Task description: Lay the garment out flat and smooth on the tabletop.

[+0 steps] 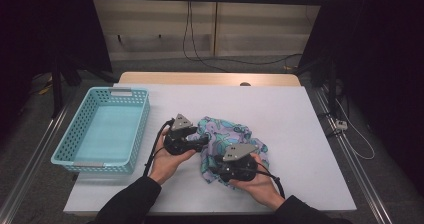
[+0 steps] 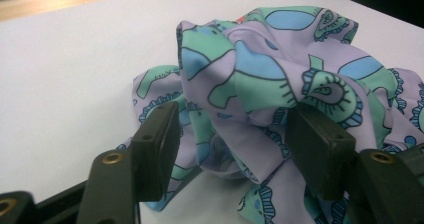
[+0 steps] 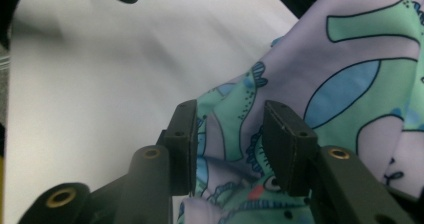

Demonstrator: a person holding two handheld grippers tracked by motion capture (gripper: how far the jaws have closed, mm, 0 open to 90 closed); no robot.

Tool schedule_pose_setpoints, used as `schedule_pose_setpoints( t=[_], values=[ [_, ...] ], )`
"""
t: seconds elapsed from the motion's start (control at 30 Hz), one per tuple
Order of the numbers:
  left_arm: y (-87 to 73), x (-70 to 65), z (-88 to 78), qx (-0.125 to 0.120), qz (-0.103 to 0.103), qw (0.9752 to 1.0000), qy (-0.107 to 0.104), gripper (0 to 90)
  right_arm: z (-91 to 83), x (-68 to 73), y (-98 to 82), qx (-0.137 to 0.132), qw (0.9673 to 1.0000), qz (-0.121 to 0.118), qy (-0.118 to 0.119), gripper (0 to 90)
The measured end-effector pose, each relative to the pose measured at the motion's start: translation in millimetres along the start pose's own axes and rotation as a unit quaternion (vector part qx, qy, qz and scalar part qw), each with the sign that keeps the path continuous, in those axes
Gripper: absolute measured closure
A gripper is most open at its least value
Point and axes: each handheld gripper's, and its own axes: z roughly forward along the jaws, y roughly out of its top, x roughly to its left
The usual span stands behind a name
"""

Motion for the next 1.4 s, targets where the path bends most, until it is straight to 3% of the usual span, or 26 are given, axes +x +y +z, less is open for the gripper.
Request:
schedule_pose_setpoints(
  t=[0.17, 0.23, 0.33, 0.37, 0.43, 0.5, 0.57, 0.67, 0.9, 1.13, 1.3, 1.4],
  values=[
    [-0.8, -1.3, 2.5, 0.006, 0.01, 0.9999, 0.008, 34.6, 18.1, -6.4, -0.6, 0.015, 0.9998, 0.008, -0.012, 47.1],
    [-0.4, 0.2, 2.3, 0.003, 0.012, 0.9998, 0.016, 29.9, 23.5, -4.5, -1.3, 0.025, 0.9997, -0.001, -0.009, 47.3],
    [-1.3, 3.1, 2.9, 0.007, 0.007, 0.9997, 0.024, 24.7, 28.9, -2.6, -3.5, 0.051, 0.9986, -0.009, -0.011, 59.4],
    [-1.7, 3.8, 3.3, 0.008, 0.003, 0.9997, 0.024, 23.4, 28.9, -2.8, -4.6, 0.043, 0.999, 0.004, -0.013, 67.9],
    [-2.1, 4.4, 3.7, 0.009, 0.002, 0.9997, 0.024, 21.4, 26.0, -6.2, -5.1, 0.043, 0.9989, 0.003, -0.02, 82.9],
    [-2.5, 4.7, 4.1, 0.01, -0.001, 0.9997, 0.022, 20.9, 19.3, -10.2, -5.2, 0.028, 0.9993, 0.017, -0.018, 86.2],
    [-2.4, 4.7, 4.3, 0.007, -0.009, 0.9997, 0.02, 18.8, 8.9, -12.5, -4.1, 0.011, 0.9995, 0.015, -0.025, 86.8],
    [-1.7, 4.4, 3.6, 0.002, -0.004, 0.9998, 0.019, 18.8, -12.3, -19.0, -4.2, -0.016, 0.9992, 0.028, -0.024, 87.0],
    [-1.1, 3.9, 4.9, -0.009, 0.005, 0.9999, 0.01, 18.5, -60.0, -48.0, -14.5, -0.064, 0.9928, 0.077, -0.065, 87.1],
    [-2.2, 5.8, 6.0, -0.001, 0.005, 1.0, 0.008, 18.5, -82.2, -75.9, -39.0, -0.056, 0.9862, 0.112, -0.109, 87.1],
    [-2.4, 4.5, 5.9, 0.003, 0.007, 0.9999, 0.01, 18.5, -90.7, -91.9, -58.2, -0.025, 0.9843, 0.116, -0.131, 86.9],
    [-2.7, 4.3, 6.9, 0.009, 0.013, 0.9998, 0.011, 18.5, -97.5, -101.5, -67.8, -0.015, 0.9815, 0.121, -0.147, 86.9]
  ],
)
